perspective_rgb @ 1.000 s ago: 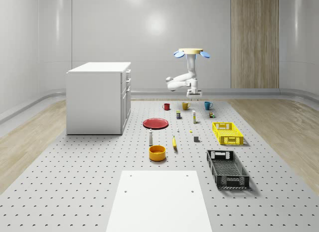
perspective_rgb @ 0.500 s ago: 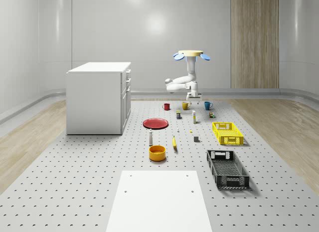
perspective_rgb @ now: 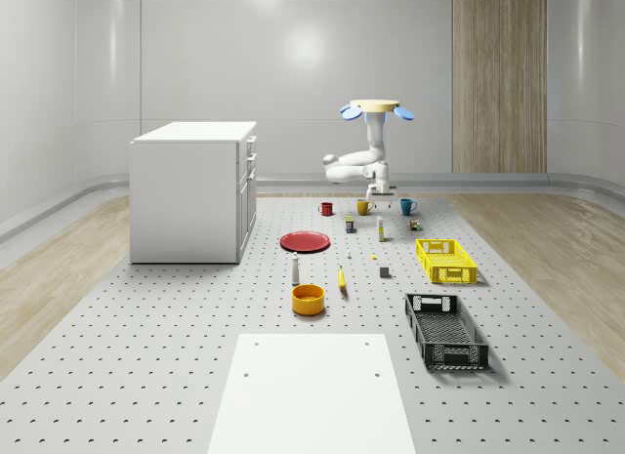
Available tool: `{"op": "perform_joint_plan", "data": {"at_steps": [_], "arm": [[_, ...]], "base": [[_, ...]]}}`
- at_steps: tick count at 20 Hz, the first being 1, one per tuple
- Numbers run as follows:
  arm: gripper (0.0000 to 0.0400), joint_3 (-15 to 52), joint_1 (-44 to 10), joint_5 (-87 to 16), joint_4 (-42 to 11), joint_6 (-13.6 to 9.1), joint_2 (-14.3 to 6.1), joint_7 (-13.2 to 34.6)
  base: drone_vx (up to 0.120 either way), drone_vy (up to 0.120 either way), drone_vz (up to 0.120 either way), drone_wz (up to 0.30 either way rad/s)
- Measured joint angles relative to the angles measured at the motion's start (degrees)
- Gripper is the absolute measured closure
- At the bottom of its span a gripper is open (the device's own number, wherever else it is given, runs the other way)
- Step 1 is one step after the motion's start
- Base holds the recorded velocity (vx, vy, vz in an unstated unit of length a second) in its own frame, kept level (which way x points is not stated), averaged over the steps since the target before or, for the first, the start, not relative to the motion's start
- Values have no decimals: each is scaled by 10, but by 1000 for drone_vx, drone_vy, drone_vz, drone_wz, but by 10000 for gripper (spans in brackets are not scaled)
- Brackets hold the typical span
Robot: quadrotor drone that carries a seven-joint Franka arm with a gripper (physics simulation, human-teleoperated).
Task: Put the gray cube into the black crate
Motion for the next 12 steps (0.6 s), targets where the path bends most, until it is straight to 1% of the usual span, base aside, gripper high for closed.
{"op": "perform_joint_plan", "data": {"at_steps": [1,3,6,8,12], "arm": [[0,1,-1,1,0,2,-2,1],[0,2,-2,3,0,6,-7,2],[0,3,-4,6,1,12,-13,3],[0,4,-5,8,1,16,-17,4],[0,6,-7,12,1,23,-25,6]], "base": [[120,0,-120,0],[120,0,-20,0],[120,-120,0,0],[120,0,-20,0],[120,0,-120,0]]}}
